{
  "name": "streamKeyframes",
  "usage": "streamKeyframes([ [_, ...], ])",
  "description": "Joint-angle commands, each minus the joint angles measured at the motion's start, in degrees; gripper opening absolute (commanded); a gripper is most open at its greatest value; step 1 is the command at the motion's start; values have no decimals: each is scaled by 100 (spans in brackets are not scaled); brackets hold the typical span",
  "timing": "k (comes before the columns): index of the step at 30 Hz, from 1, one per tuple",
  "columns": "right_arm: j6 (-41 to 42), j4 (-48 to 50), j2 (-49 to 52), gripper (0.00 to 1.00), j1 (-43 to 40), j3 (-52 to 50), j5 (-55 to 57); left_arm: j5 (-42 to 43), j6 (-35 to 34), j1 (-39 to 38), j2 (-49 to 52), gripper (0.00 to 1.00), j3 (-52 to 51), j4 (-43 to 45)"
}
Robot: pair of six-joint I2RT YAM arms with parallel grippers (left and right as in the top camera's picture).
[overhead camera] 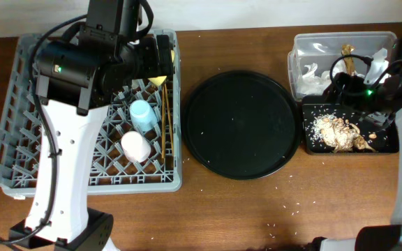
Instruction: Sort waste into correct bins and load items into the dishwasher rack
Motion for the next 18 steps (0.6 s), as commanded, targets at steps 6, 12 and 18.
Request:
streamKeyframes([
  [6, -625, 1521, -2146, 98, 1705, -26, 1593, -44, -11, 35, 15, 99, -4, -9],
  [12, -636, 4656, -4607, 98, 1705, -3670, 929, -44, -11, 35, 15, 99, -4, -11],
  [18, -96, 7687, -7418, 98, 1980, -8295, 905, -44, -11, 35, 15, 99, -4, -11],
])
